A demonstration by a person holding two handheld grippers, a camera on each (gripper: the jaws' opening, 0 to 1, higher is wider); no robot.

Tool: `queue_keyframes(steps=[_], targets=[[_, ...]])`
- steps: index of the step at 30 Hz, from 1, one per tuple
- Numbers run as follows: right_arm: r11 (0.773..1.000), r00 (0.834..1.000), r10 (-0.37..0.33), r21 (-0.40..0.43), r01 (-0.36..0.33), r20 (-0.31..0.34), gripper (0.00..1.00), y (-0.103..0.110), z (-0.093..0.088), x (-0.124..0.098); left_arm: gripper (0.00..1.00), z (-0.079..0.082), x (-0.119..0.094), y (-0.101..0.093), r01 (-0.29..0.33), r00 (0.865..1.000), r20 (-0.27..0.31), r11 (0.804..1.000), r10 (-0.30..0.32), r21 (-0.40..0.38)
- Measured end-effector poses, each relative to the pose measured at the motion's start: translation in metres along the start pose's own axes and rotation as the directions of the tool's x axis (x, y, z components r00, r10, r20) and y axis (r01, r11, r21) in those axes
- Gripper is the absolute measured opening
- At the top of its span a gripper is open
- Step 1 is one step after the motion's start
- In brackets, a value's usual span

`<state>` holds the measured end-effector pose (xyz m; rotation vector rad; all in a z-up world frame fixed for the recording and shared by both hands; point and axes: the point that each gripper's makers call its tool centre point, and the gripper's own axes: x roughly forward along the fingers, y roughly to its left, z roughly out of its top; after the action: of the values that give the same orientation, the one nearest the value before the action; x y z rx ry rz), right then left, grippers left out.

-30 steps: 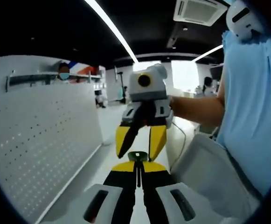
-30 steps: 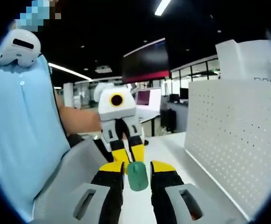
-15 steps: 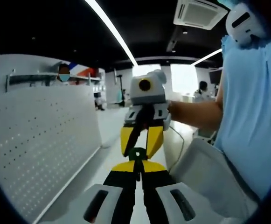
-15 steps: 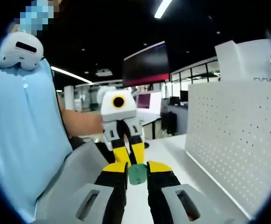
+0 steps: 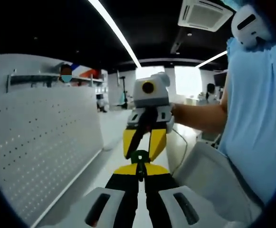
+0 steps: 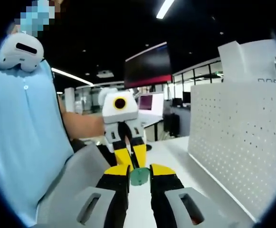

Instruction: Insert the hook assembly into the mounting plate slot until the hook locks in place.

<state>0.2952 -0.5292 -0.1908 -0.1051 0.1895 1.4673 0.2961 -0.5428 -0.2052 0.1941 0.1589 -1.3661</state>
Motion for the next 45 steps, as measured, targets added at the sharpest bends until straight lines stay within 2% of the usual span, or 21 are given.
queue_keyframes(steps=[3,9,12,15,18,21,27,31,35,41,45], targets=[[1.0,1.0,-0.005,0.009,0.005,0.015,0.22,-0.001,0.003,0.0,0.03,-0.005,0.0,-0.001,-0.002,1.0,-0.017,1.0,0.002,0.001],[1.0,1.0,-0.019,0.008,0.019,0.012,0.26,-0.002,0.004,-0.005,0.03,-0.006,-0.005,0.006,-0.034,0.999,-0.016,0.999,0.034,-0.009],[0.999,0.999,-0.044,0.009,0.044,0.018,0.35,-0.005,0.006,-0.008,0.03,-0.006,-0.007,0.011,-0.057,0.998,-0.009,0.998,0.057,-0.016],[0.998,0.998,-0.065,0.003,0.065,0.015,0.39,-0.009,0.007,-0.011,0.03,-0.006,-0.009,0.016,-0.077,0.997,-0.009,0.997,0.077,-0.019],[0.995,0.995,-0.096,0.017,0.095,0.027,0.52,-0.014,0.009,-0.013,0.03,-0.007,-0.012,0.022,-0.104,0.995,-0.004,0.994,0.104,-0.025],[0.994,0.994,-0.107,0.015,0.106,0.024,0.53,-0.016,0.007,-0.015,0.03,-0.007,-0.013,0.026,-0.128,0.992,-0.006,0.991,0.128,-0.028],[0.989,0.988,-0.15,0.019,0.15,0.019,0.65,-0.024,0.004,-0.018,0.03,-0.006,-0.017,0.036,-0.173,0.985,0.004,0.984,0.173,-0.038],[0.979,0.979,-0.202,0.029,0.201,0.014,0.77,-0.034,0.002,-0.022,0.03,-0.005,-0.022,0.045,-0.214,0.977,0.01,0.976,0.214,-0.046],[0.975,0.975,-0.22,0.028,0.219,0.017,0.82,-0.037,0.002,-0.024,0.03,-0.003,-0.027,0.054,-0.248,0.968,0.02,0.967,0.25,-0.055],[0.965,0.964,-0.262,0.035,0.261,0.042,0.9,-0.045,0.004,-0.03,0.03,-0.001,-0.036,0.069,-0.317,0.947,0.035,0.945,0.32,-0.081],[0.961,0.96,-0.274,0.043,0.272,0.051,0.92,-0.047,0.005,-0.033,0.03,-0.003,-0.04,0.077,-0.352,0.934,0.033,0.932,0.356,-0.091]])
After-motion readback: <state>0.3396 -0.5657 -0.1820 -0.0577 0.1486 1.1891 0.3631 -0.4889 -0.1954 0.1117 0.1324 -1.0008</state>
